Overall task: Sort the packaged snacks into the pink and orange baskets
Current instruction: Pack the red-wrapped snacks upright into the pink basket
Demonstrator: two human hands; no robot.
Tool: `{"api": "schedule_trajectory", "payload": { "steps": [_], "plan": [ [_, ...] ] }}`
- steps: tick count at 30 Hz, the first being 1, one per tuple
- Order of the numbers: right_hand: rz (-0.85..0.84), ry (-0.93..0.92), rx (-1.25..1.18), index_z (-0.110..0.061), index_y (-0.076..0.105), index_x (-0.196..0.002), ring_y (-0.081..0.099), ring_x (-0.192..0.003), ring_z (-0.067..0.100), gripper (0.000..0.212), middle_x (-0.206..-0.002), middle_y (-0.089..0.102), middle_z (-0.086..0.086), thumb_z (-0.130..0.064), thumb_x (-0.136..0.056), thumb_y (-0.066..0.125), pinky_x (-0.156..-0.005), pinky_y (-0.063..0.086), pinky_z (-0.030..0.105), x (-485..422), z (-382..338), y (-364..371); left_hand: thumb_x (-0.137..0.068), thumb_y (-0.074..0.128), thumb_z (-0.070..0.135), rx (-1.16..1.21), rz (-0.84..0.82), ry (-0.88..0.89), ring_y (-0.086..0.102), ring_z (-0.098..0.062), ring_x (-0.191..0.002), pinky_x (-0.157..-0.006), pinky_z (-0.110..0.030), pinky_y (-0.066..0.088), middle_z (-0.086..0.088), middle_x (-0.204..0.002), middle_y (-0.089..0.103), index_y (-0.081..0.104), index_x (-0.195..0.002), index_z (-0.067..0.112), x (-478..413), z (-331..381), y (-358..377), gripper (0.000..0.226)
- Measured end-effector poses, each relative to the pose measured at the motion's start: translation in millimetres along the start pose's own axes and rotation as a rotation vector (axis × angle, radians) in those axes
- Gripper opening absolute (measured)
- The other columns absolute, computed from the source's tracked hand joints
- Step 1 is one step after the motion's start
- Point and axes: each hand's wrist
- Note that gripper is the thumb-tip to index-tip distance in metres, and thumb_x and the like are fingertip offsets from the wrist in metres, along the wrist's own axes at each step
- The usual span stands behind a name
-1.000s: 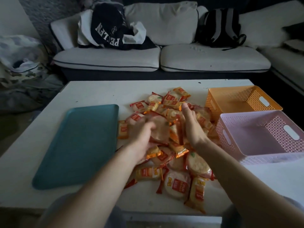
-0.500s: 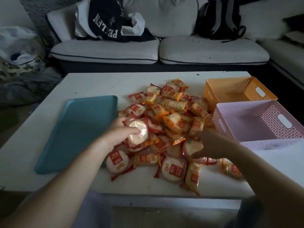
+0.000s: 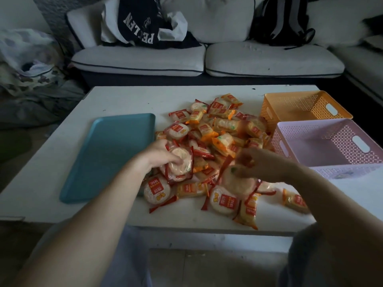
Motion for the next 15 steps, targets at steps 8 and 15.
{"api": "schedule_trajectory", "payload": {
  "steps": [8,15],
  "plan": [
    [-0.116,0.067,0.096,-0.020,0.049,-0.138,0.056,-0.113,0.016,0.062,-0.136,0.055,0.001,-0.052,-0.088,0.069,-0.094,0.050,0.033,-18.5,-8.2,55.3,-0.076,0.081,-0.002,0.300,0.000,-0.081,0.075,-0.031,-0.085,-0.076,-0.043,0.062,-0.017,-0.096,0.077,0.068,-0.109,0.005,32.8,-27.1,-51.0,0.036],
    [-0.084,0.056,0.269,-0.020,0.036,-0.149,0.053,-0.124,0.022,0.096,-0.146,0.048,0.005,-0.057,-0.073,0.081,-0.096,0.050,0.033,-11.6,-19.1,66.2,-0.058,0.090,0.006,0.270,-0.052,-0.116,0.074,-0.030,-0.086,-0.078,-0.041,0.061,-0.014,-0.090,0.077,0.072,-0.099,0.006,60.7,-59.1,-43.4,0.045]
  ]
}}
Point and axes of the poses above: each hand's wrist, its own x-axis away from the middle knuckle, its own y-axis out of the palm, z = x × y
